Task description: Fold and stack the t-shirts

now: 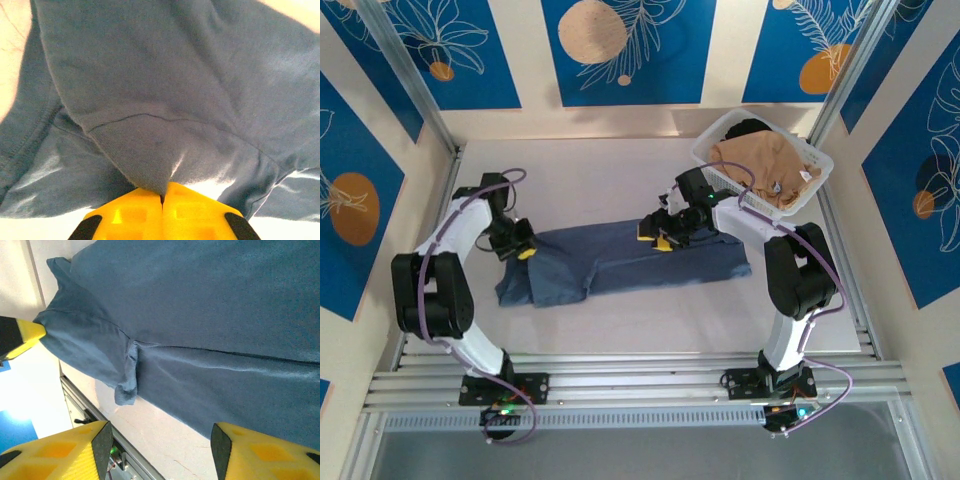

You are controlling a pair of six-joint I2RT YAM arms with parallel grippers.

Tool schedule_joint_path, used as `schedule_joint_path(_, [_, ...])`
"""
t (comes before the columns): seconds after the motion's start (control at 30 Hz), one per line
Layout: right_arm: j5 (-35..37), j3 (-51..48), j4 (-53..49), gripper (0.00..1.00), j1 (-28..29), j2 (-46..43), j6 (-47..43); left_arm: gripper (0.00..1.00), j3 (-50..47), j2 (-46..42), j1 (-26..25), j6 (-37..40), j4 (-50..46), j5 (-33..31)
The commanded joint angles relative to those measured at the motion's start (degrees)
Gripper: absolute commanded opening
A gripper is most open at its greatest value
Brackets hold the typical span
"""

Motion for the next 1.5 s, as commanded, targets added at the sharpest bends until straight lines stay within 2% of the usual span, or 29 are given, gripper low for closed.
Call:
schedule_joint_path(0.0, [-0.6,0.6,-1.6,0.57,-0.2,0.2,0.0,0.00,5.1,2.8,0.5,1.6,-6.9,-2.8])
schedule_joint_path(0.23, [-0.6,-0.8,-1.6,0.57,-0.7,-0.7,-0.1,0.00,12.5,10.6,0.6,3.1,-8.7,-5.7])
schedule_joint_path(0.57, [1.3,-3.5,-1.5,0.55,-1.2,-2.2,0.0,0.00,17.5,19.7,0.6,6.4,-6.1,-16.1])
schedule_joint_path(0.73, [5.0,-4.4,-2.7,0.53,-2.5,-4.5,-0.8,0.33,17.8,17.8,-1.1,5.7,-5.4,-19.7])
schedule_joint_path(0.77, [6.2,-4.6,-3.1,0.52,-3.2,-5.3,-1.2,0.37,17.3,15.6,-2.3,5.4,-5.6,-22.1])
schedule_joint_path(0.83, [8.4,-4.9,-3.9,0.51,-5.0,-6.4,-1.7,0.39,14.9,10.3,-4.3,3.3,-5.7,-24.4])
schedule_joint_path(0.87, [9.2,-5.1,-4.2,0.49,-6.4,-6.7,-1.9,0.39,12.7,7.0,-5.4,1.3,-5.1,-23.8])
schedule_joint_path(0.93, [11.1,-4.8,-5.3,0.45,-8.8,-6.6,-3.0,0.37,7.5,2.1,-7.6,-3.3,-3.1,-18.3])
schedule_joint_path(1.07, [19.8,-0.1,-11.5,0.30,-11.8,-2.1,-6.5,0.25,-3.3,-2.5,-13.3,-15.3,3.4,-8.0])
schedule_joint_path(1.13, [26.7,3.4,-15.7,0.27,-12.2,1.4,-7.5,0.20,-7.2,-3.7,-15.4,-20.6,7.9,-6.6])
schedule_joint_path(1.23, [34.6,7.8,-19.2,0.27,-12.2,6.1,-8.7,0.18,-10.8,-4.0,-17.2,-27.9,13.5,-5.2])
schedule_joint_path(1.47, [40.5,13.6,-24.1,0.24,-11.8,15.1,-7.7,0.15,-12.5,3.3,-17.5,-32.0,19.2,-1.8])
